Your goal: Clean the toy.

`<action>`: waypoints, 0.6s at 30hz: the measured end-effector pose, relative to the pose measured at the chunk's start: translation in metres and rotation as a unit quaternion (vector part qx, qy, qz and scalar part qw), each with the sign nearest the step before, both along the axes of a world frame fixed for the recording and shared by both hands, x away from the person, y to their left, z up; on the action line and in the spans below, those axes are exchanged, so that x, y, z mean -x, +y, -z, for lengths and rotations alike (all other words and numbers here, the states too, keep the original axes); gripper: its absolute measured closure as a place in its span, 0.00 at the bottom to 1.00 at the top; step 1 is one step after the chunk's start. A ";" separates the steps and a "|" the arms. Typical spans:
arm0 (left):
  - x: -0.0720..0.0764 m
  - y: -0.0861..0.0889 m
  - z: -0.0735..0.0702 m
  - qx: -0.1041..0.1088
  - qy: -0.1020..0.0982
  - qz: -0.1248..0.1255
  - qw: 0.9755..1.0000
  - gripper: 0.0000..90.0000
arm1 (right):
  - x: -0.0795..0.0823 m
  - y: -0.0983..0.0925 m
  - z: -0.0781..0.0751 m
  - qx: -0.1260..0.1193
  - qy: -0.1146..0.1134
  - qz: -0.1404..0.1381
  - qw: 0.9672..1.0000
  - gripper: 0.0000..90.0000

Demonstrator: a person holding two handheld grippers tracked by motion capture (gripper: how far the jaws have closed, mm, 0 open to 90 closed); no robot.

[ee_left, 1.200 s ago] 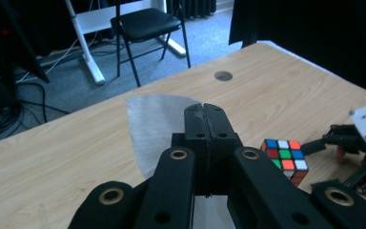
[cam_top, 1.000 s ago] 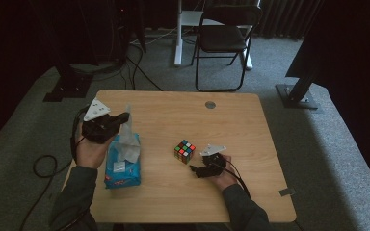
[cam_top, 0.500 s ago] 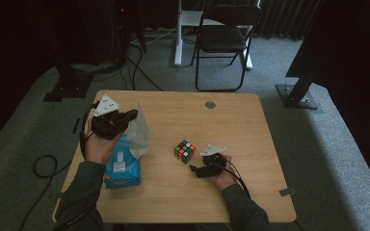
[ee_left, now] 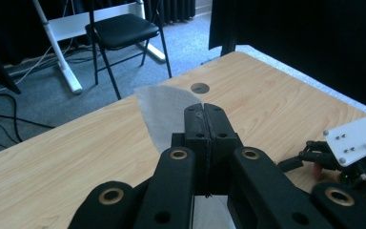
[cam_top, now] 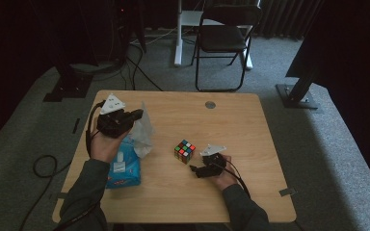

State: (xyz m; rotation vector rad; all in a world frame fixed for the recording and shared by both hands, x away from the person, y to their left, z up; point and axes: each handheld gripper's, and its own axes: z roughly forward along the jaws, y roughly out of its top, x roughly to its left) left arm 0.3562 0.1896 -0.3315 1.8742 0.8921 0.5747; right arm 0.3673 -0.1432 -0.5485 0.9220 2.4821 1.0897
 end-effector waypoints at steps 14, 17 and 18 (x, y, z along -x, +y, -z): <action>-0.007 -0.016 -0.003 0.000 0.001 0.015 1.000 1.00 | 0.000 0.000 0.000 0.001 0.000 -0.001 1.000 0.26; -0.008 -0.020 -0.003 0.002 0.001 0.018 1.000 1.00 | 0.000 0.000 0.000 0.001 0.000 -0.001 1.000 0.26; -0.009 -0.021 -0.003 0.001 0.002 0.020 1.000 1.00 | 0.000 0.000 0.000 0.001 0.000 -0.001 1.000 0.26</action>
